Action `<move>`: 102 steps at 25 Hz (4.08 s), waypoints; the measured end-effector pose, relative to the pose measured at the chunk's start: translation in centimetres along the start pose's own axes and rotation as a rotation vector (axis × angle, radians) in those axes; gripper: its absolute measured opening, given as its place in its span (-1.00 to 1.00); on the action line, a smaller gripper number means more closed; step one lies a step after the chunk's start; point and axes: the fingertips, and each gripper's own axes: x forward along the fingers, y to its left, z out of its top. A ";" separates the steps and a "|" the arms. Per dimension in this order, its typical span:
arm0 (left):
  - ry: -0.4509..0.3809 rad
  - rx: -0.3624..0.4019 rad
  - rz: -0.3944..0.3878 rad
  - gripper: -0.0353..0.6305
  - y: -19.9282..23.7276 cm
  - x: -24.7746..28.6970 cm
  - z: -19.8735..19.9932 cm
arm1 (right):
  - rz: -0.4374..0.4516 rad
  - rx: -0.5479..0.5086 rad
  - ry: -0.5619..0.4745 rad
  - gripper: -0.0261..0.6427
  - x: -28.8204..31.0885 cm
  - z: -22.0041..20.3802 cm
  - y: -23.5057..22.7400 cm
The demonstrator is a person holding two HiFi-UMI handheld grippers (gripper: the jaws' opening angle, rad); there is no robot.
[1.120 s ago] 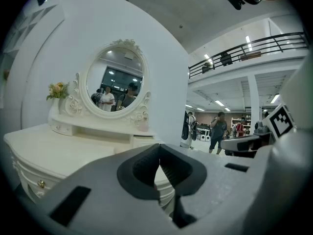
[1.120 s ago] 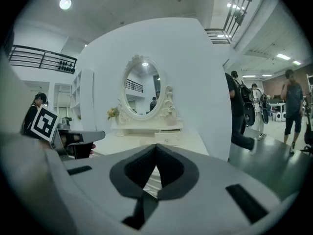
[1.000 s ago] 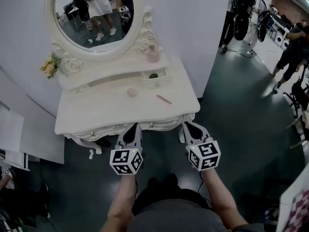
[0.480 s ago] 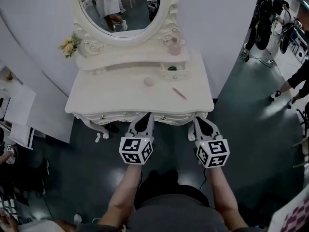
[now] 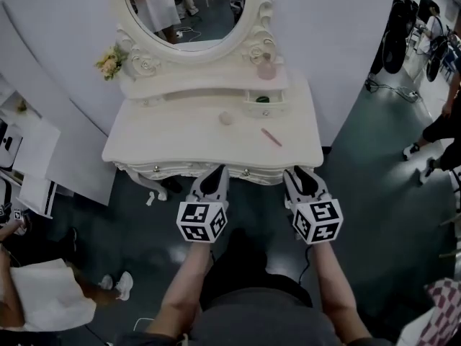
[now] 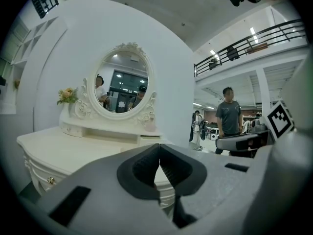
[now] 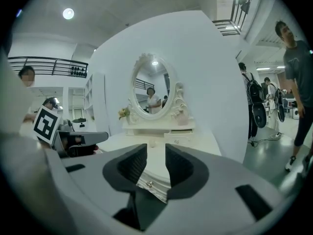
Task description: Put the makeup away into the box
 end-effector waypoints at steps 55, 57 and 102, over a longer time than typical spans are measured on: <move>0.127 -0.065 -0.151 -0.87 13.9 23.5 0.1 | 0.015 -0.176 0.510 -0.35 20.9 -6.9 -7.1; 0.134 -0.067 -0.146 -0.87 14.0 23.8 -0.1 | 0.029 -0.169 0.530 -0.39 21.2 -7.3 -7.2; 0.147 -0.089 -0.072 -0.87 15.1 24.3 -0.3 | 0.127 -0.193 0.575 -0.78 21.8 -3.8 -7.7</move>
